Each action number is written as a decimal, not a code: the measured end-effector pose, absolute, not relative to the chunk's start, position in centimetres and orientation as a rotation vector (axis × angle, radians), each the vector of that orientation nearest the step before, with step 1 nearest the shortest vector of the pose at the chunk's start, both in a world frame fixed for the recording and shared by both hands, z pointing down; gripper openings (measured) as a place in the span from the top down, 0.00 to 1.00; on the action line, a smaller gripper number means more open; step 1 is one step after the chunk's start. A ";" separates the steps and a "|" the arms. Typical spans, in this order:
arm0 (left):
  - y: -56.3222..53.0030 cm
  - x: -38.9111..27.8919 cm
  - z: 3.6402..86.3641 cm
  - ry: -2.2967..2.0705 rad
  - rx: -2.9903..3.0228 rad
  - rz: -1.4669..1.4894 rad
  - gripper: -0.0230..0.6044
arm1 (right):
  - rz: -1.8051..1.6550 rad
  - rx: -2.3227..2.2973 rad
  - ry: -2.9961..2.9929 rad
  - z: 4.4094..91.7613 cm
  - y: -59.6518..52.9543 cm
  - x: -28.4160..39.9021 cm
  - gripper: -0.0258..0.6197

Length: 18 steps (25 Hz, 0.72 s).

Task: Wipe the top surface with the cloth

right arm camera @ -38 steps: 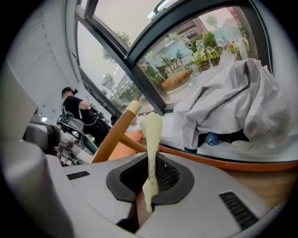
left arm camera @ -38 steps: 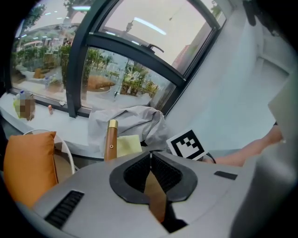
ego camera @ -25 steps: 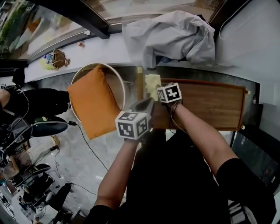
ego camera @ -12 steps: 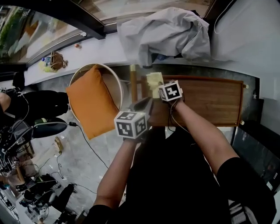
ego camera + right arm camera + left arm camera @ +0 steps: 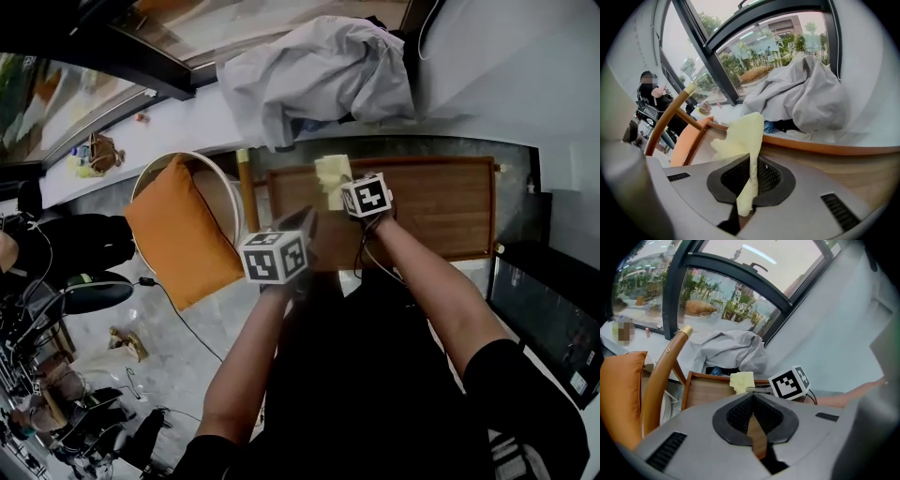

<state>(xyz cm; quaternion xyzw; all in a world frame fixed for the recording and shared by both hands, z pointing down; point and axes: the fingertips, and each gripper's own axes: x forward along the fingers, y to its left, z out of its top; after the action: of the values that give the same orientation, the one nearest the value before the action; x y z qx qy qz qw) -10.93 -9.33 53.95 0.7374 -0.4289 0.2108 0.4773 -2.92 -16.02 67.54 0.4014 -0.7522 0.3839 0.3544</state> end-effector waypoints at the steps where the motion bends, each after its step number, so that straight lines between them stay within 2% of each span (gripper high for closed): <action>1: -9.3 -10.3 54.2 -1.041 1.797 0.512 0.95 | 0.993 1.048 -1.939 67.6 -16.0 -1.9 0.91; 18: -9.8 0.6 56.5 -0.946 1.818 0.566 0.95 | 1.010 1.229 -1.850 67.1 -16.2 14.8 0.91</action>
<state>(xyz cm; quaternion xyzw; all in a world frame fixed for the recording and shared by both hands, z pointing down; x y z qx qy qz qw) 0.63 -9.85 56.52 0.7471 -0.3890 0.2327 0.4862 14.81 -16.19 67.08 0.4729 -0.7122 0.3888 0.3435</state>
